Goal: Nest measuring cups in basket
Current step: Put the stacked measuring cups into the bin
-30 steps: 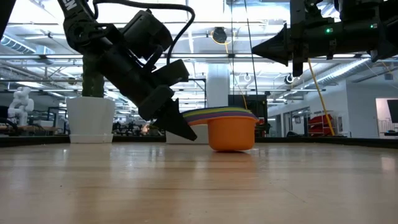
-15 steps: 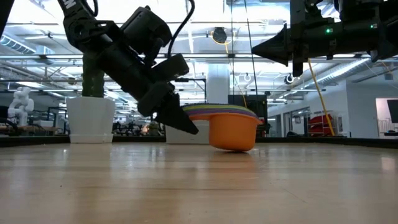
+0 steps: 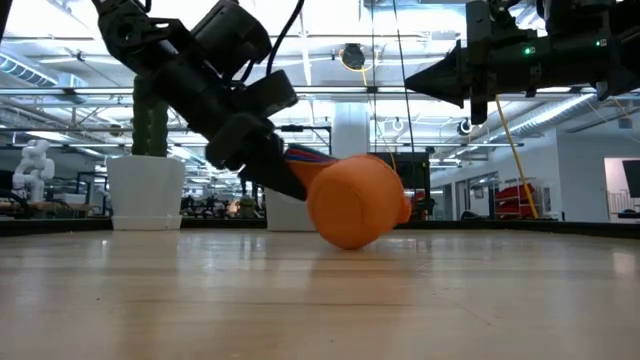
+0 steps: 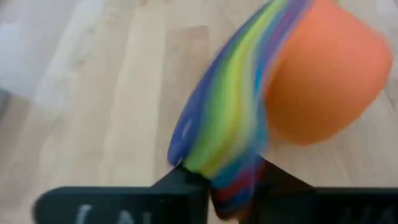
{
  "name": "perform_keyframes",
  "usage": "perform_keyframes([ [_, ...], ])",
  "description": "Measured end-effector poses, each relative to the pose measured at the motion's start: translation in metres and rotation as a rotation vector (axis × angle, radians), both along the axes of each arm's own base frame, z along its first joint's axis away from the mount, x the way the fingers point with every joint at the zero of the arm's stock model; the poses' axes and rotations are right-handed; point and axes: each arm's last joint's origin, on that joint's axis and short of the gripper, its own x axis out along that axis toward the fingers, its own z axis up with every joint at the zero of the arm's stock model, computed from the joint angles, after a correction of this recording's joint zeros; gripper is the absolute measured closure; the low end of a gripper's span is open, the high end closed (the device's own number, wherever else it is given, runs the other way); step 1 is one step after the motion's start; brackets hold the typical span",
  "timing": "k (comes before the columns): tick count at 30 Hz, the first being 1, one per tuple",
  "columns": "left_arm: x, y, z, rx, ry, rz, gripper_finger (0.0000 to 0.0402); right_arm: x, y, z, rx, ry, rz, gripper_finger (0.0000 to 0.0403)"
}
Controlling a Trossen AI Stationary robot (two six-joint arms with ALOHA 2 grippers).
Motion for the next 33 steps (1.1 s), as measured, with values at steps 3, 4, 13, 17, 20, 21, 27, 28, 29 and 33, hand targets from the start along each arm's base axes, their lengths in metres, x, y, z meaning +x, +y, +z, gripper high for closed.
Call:
perform_keyframes([
  [3, -0.001, -0.001, -0.001, 0.0, 0.016, -0.007, 0.0387, 0.0, 0.0, 0.0, 0.001, 0.0, 0.0, 0.0403],
  [4, -0.001, -0.001, -0.001, 0.004, 0.015, -0.01, 0.0389, 0.0, 0.0, 0.0, 0.0, 0.0, 0.0, 0.0403],
  [13, -0.001, -0.003, -0.001, 0.016, 0.018, -0.013, 0.0356, 0.0, 0.0, -0.005, 0.021, 0.044, 0.0, 0.0403],
  [17, -0.001, -0.004, -0.001, 0.019, 0.018, -0.014, 0.0371, 0.002, 0.0, -0.01, 0.063, 0.094, -0.004, 0.0403],
  [20, -0.001, -0.004, -0.001, 0.022, 0.014, -0.016, 0.0393, 0.009, 0.001, -0.005, 0.064, 0.137, -0.006, 0.0403],
  [21, -0.001, -0.004, -0.001, 0.023, 0.012, -0.016, 0.0395, 0.012, 0.001, -0.002, 0.063, 0.149, -0.007, 0.0403],
  [27, 0.001, -0.005, 0.001, 0.058, -0.014, -0.019, 0.0397, 0.032, 0.006, 0.02, 0.091, 0.242, -0.007, 0.0403],
  [28, 0.001, -0.007, 0.002, 0.065, -0.019, -0.018, 0.0397, 0.035, 0.008, 0.024, 0.097, 0.255, -0.004, 0.0403],
  [29, 0.001, -0.008, 0.002, 0.072, -0.026, -0.018, 0.0397, 0.037, 0.011, 0.028, 0.1, 0.265, 0.003, 0.0403],
  [33, 0.002, -0.017, 0.004, 0.108, -0.053, -0.039, 0.0399, 0.041, 0.021, 0.041, 0.123, 0.26, 0.035, 0.0403],
])
